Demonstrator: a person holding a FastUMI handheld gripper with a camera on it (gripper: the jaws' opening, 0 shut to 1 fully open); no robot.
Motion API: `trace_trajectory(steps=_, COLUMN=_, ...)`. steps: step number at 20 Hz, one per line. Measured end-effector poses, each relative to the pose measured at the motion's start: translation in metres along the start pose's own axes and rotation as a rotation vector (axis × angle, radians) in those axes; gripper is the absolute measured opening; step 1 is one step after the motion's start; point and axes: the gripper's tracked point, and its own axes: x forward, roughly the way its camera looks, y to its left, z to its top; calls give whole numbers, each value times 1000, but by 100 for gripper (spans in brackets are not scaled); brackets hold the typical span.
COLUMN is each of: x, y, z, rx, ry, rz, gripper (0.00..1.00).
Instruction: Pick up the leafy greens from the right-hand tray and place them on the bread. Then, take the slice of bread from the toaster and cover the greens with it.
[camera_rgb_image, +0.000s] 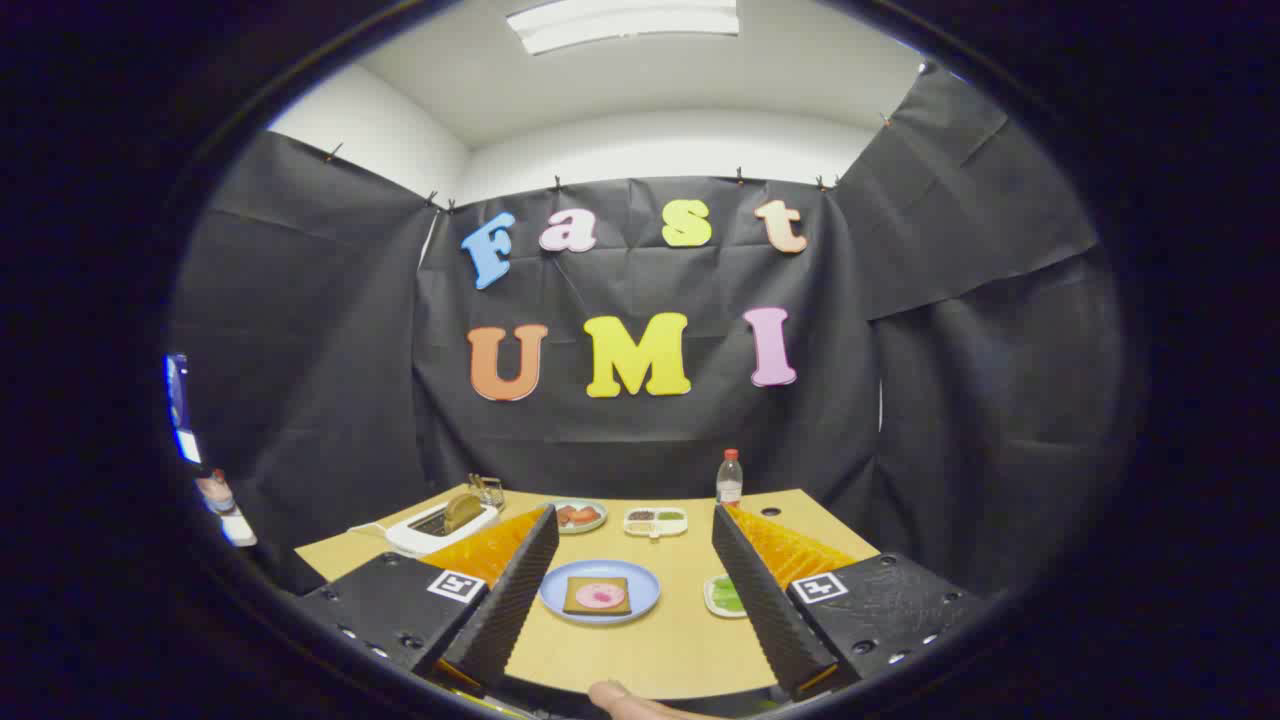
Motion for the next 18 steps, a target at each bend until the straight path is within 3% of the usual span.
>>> trace_trajectory(steps=12, x=33, y=-37, z=2, rx=-21, ry=-18, rz=-100, gripper=96)
trace_trajectory(steps=16, x=48, y=-46, z=-8, rx=-10, ry=-8, rz=-98, gripper=96)
trace_trajectory(steps=18, x=60, y=-63, z=-18, rx=-21, ry=16, rz=-134, gripper=95)
